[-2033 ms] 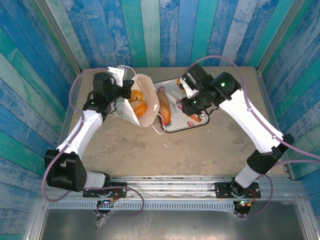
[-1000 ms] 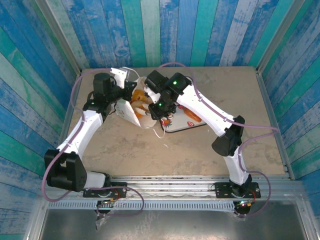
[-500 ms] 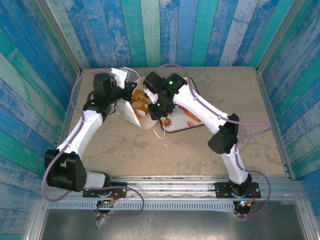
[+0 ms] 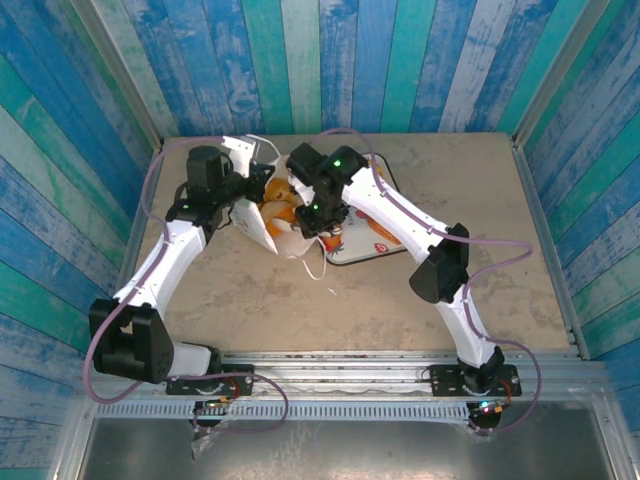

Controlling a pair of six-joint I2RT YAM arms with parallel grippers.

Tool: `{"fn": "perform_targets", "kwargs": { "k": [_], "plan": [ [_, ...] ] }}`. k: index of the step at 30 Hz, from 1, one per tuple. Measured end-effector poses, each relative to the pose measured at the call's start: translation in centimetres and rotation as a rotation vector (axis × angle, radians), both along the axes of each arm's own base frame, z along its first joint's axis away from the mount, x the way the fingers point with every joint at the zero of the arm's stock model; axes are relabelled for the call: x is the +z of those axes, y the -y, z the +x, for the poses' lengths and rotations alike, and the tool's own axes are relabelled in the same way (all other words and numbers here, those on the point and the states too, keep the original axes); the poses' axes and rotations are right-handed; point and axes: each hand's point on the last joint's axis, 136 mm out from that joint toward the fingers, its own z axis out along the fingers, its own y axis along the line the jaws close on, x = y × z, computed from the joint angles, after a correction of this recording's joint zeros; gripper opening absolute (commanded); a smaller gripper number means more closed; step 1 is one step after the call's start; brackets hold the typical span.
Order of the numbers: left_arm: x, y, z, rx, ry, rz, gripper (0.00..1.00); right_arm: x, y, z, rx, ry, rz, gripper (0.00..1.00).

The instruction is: Take the fake bread out of the paper bag

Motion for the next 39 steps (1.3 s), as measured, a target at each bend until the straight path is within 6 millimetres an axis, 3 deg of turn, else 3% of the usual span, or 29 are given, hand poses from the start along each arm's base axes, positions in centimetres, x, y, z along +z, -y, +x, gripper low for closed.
{"fn": "perform_targets", "kwargs": {
  "k": [9,12,16,20,29,39],
  "plan": [
    [0.0,0.0,0.0,0.001,-0.001,0.0,0.0,-0.6,-0.5,0.6,-0.002,0.0,0.01,0.52],
    [0.0,0.0,0.0,-0.002,-0.002,-0.002,0.0,-0.6,-0.6,0.7,-0.001,0.002,0.017,0.38],
    [0.0,0.0,0.0,-0.003,-0.003,-0.004,0.0,-0.7,-0.7,0.7,0.0,-0.002,0.02,0.37],
    [-0.1,0.0,-0.1,-0.003,-0.006,-0.005,0.0,-1.1,-0.9,0.8,0.002,-0.007,0.019,0.29],
    [-0.3,0.0,-0.1,0.002,-0.011,-0.006,0.0,-1.2,-0.7,1.1,-0.003,0.009,0.008,0.01],
    [-0.4,-0.3,0.1,0.018,-0.009,0.002,0.0,0.4,0.5,2.1,-0.034,0.094,-0.027,0.01]
  ]
}}
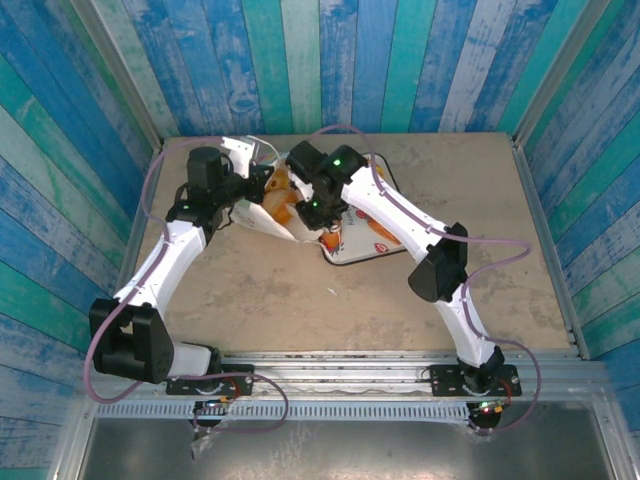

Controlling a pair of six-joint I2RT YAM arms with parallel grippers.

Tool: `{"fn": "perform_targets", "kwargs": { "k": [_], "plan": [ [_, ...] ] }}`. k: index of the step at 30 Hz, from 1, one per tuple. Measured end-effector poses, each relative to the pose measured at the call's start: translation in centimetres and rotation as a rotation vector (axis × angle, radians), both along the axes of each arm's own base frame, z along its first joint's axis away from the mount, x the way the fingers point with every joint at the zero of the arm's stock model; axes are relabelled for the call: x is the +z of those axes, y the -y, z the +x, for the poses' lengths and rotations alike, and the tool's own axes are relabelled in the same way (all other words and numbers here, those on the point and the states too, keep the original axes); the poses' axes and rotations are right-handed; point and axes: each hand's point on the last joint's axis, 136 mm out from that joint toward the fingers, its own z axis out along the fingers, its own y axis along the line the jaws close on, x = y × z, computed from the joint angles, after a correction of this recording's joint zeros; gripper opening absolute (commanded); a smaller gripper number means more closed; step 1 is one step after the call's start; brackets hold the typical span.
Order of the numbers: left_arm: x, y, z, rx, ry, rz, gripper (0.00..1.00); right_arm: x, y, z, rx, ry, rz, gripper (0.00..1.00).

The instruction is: Take the fake bread out of the paper bag

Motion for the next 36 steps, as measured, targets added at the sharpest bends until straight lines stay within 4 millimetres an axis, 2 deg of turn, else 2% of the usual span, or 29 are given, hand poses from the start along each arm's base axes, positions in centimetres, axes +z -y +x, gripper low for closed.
{"fn": "perform_targets", "kwargs": {
  "k": [5,10,25,36],
  "plan": [
    [0.0,0.0,0.0,-0.003,0.004,0.005,0.0,1.7,0.8,0.4,-0.021,0.051,-0.001,0.01],
    [0.0,0.0,0.0,0.001,0.003,0.006,0.0,2.7,1.1,0.4,-0.037,0.067,0.015,0.12],
    [-1.1,-2.3,1.0,0.176,-0.002,-0.022,0.0,2.7,-1.5,-0.3,-0.061,-0.013,0.143,0.32],
    [-1.1,-2.4,1.1,0.195,-0.016,-0.058,0.0,2.0,-3.6,-0.3,-0.061,-0.059,0.222,0.41]
  ]
}}
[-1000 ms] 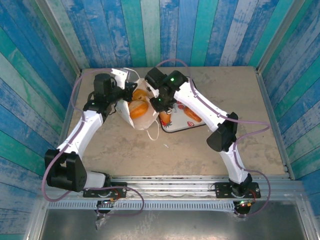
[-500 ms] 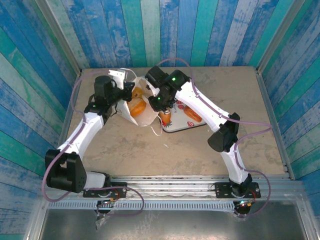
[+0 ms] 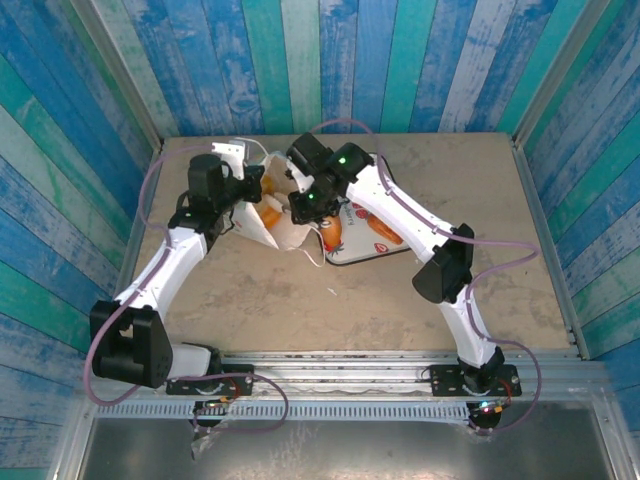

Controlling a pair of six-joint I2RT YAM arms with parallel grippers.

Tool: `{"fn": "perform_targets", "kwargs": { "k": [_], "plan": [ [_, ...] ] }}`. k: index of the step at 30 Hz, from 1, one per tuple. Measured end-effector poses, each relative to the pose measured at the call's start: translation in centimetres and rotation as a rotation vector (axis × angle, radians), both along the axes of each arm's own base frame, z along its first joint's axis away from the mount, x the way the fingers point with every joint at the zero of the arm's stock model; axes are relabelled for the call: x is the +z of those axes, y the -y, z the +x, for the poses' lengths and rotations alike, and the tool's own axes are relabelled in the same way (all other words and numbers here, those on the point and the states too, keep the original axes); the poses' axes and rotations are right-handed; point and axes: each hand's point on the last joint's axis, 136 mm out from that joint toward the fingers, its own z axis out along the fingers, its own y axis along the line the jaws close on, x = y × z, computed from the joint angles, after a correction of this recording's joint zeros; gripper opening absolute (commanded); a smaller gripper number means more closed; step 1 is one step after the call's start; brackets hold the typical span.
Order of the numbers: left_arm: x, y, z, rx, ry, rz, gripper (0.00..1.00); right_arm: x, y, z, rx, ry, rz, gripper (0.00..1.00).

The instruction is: Take the fake bread out of the paper bag

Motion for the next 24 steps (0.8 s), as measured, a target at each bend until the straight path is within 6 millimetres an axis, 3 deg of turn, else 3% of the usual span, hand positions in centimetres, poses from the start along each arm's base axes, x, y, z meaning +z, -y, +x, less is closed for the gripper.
{"fn": "perform_targets", "kwargs": {
  "k": [11,24],
  "plan": [
    [0.0,0.0,0.1,0.015,-0.002,-0.033,0.0,-4.3,-1.5,0.4,-0.014,-0.084,-0.011,0.5],
    [0.0,-0.1,0.1,0.017,-0.003,-0.04,0.0,-5.0,-1.5,0.5,-0.033,-0.102,-0.018,0.53]
  ]
}}
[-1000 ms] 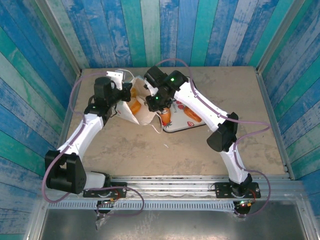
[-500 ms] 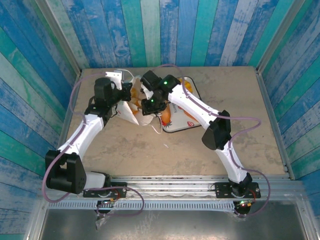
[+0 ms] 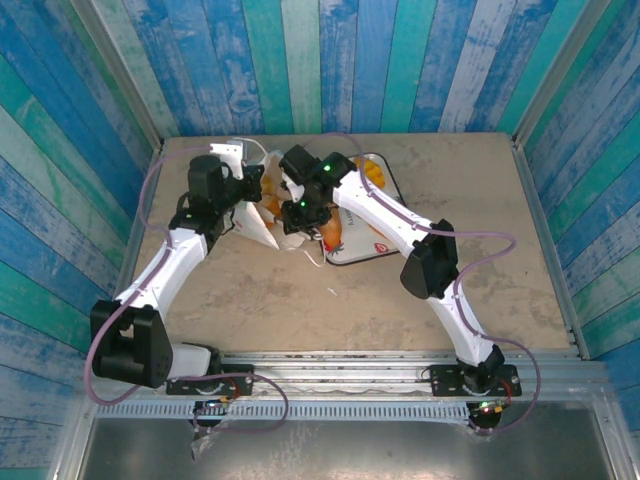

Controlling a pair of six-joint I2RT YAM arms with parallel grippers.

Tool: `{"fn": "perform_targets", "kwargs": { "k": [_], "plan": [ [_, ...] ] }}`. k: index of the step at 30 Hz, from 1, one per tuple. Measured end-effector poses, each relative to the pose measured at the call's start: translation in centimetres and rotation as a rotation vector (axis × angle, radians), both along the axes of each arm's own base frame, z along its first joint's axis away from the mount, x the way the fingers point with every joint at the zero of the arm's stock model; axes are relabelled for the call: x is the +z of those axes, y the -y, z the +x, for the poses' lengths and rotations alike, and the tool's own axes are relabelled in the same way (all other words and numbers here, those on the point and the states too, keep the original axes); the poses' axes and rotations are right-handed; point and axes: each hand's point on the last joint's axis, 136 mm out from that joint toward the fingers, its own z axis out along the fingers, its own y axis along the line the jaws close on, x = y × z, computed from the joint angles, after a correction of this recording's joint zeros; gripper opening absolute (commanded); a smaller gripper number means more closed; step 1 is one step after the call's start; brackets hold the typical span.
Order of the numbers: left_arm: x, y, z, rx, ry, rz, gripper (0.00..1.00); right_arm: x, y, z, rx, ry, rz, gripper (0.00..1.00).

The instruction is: Take the fake bread out of the paper bag

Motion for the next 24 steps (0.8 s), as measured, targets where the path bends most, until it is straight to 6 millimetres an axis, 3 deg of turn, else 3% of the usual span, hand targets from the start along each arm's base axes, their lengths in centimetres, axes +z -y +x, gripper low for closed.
{"fn": "perform_targets", "kwargs": {
  "k": [8,14,16,24],
  "plan": [
    [0.0,0.0,0.0,0.0,0.0,0.0,0.0,-0.4,0.1,0.1,-0.004,-0.007,-0.004,0.52],
    [-0.1,0.0,0.0,0.0,-0.003,0.001,0.0,-2.0,0.0,0.2,-0.003,-0.027,-0.028,0.44],
    [-0.1,0.0,0.0,0.001,-0.003,0.001,0.0,-2.2,-0.2,0.4,-0.001,-0.025,-0.029,0.34],
    [-0.2,-0.1,0.0,0.006,-0.004,0.003,0.0,-1.6,-0.2,1.1,-0.002,0.006,-0.027,0.1]
  ]
}}
